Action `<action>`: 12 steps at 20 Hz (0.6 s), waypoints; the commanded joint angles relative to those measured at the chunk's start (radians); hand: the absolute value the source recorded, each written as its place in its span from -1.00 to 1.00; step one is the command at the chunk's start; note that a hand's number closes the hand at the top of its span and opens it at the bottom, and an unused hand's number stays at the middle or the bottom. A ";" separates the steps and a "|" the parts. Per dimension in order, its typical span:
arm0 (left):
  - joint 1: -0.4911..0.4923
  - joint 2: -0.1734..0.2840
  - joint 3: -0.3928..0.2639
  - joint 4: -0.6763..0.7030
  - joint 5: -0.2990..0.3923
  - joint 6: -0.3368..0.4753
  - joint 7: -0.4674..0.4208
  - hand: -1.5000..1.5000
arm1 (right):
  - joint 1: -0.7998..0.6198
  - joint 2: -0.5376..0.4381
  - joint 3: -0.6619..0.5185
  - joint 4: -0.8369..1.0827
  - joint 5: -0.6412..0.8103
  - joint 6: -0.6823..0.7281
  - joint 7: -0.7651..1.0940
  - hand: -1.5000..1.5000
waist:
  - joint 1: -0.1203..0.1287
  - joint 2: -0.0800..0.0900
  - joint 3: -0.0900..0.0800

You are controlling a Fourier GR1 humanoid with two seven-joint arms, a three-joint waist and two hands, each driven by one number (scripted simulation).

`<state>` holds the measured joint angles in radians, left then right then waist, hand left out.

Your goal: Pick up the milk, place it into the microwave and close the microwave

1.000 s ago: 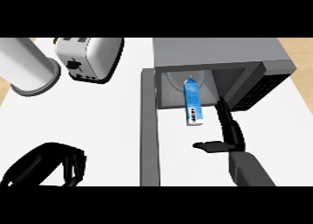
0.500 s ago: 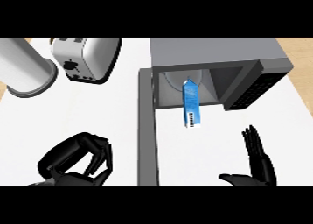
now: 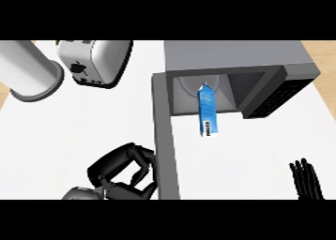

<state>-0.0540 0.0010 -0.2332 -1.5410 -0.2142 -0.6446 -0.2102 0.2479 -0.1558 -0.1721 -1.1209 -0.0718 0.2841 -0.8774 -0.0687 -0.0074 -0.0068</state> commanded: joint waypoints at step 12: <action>-0.168 -0.001 -0.625 0.264 0.137 0.589 0.032 1.00 | 0.285 -0.110 0.092 -0.666 -0.266 0.211 0.262 -1.00 | -0.011 0.012 0.002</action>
<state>-0.1782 0.0062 -0.6810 -1.3321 -0.1263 -0.1958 -0.2007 0.5059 -0.2244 -0.0745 -1.6638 -0.2579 0.4306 -0.6775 -0.0748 0.0003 -0.0054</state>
